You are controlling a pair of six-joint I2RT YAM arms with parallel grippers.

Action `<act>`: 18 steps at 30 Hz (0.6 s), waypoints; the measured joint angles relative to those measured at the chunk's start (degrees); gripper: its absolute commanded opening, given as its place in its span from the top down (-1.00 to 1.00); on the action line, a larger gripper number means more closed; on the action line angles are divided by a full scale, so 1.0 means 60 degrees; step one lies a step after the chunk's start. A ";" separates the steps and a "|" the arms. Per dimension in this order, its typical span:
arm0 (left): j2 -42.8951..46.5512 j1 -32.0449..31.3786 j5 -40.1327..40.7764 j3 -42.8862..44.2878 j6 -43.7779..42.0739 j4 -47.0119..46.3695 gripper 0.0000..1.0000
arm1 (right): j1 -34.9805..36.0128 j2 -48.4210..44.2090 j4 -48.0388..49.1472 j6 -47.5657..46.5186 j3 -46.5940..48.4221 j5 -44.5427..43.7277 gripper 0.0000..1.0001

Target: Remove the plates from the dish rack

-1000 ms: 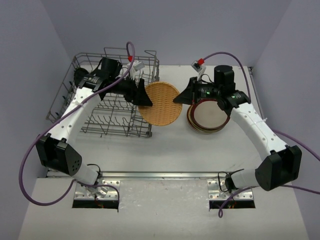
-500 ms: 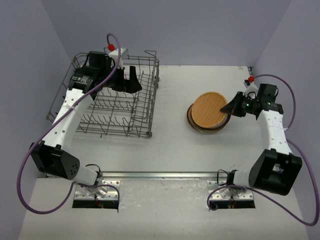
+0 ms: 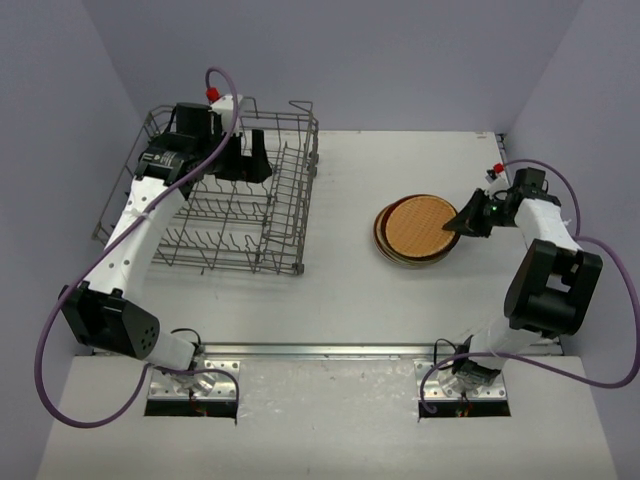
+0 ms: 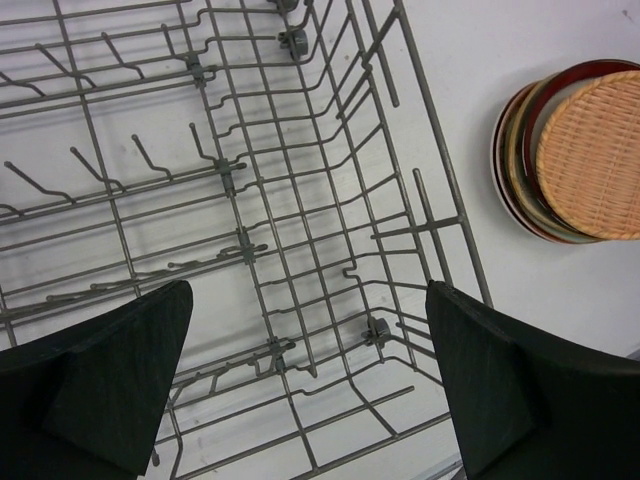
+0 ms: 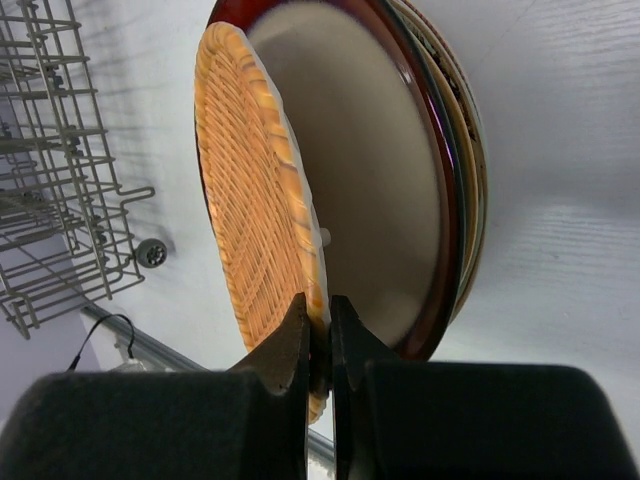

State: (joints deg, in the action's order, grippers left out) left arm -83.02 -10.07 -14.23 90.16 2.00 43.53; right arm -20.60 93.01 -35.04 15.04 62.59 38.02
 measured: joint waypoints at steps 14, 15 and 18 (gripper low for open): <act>-0.0701 0.1927 0.2280 0.1785 -0.0245 0.0610 -0.96 | 0.0019 -0.0156 -0.0779 -0.0339 0.1472 -0.1196 -0.57; -0.0941 0.2133 0.2452 0.2272 -0.0405 0.0684 -0.92 | 0.0018 -0.0327 -0.0826 -0.0374 0.1625 -0.1339 -0.57; -0.1835 0.2793 0.2819 0.3796 -0.1043 0.1024 -0.73 | 0.0007 -0.0901 -0.0880 -0.0493 0.2095 -0.1626 -0.58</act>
State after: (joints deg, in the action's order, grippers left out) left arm -94.03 6.69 2.69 112.94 -4.26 49.67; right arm -20.56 87.60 -40.32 12.08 75.16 28.26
